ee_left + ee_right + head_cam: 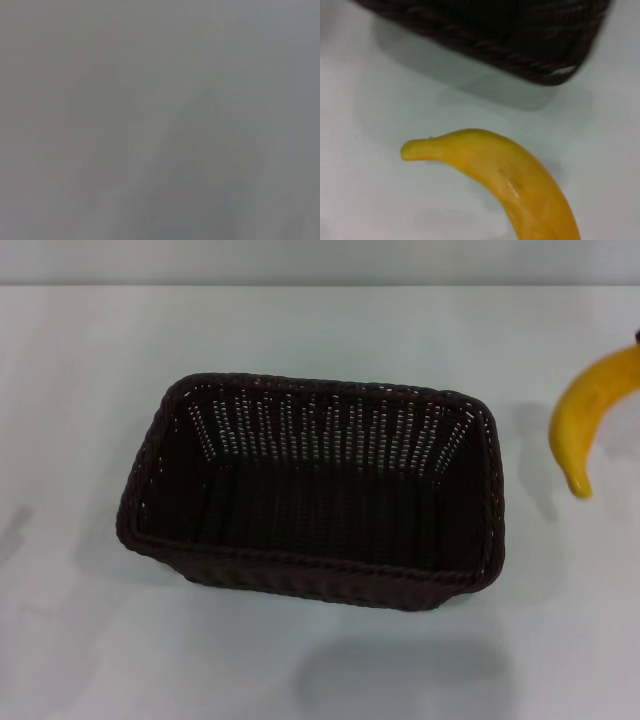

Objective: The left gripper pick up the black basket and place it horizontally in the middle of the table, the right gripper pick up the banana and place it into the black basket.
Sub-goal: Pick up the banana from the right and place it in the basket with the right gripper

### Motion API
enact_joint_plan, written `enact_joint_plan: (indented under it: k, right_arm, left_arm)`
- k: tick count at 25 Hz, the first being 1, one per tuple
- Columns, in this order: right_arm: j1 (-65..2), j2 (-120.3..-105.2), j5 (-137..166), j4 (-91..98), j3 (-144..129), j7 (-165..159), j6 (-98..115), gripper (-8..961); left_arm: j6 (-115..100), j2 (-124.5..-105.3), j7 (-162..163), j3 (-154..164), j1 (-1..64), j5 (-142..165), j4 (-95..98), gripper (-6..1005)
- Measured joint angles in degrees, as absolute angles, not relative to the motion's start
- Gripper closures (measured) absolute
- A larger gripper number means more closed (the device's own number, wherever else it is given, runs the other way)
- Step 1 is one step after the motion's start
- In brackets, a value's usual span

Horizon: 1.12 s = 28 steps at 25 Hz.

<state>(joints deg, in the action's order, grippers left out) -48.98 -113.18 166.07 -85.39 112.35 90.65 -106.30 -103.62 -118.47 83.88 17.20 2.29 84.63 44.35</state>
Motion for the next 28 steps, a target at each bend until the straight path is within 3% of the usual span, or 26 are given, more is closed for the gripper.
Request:
enact_joint_plan:
  k: [3,8,17,28]
  right_arm:
    - [-49.05,-113.37,165.15,-89.66,113.76,90.72,-107.03,487]
    - [-48.28,-115.15,159.67,-98.69,115.66,90.24,-107.41,487]
    - [-44.57,-115.56,141.81,-104.45,107.37,83.6,-101.73,487]
    - [-35.93,-115.67,135.3,-103.18,87.53,77.41,-77.98,488]
  left_arm:
    - [-103.62,-118.47,84.01,17.14,2.47,84.6,44.6,194]
    - [-103.62,-118.12,83.79,17.34,3.0,84.56,44.73,194]
    - [-103.62,-117.37,83.58,17.25,3.17,84.56,46.24,195]
    - [-105.06,-116.83,84.03,17.58,2.66,84.79,51.08,195]
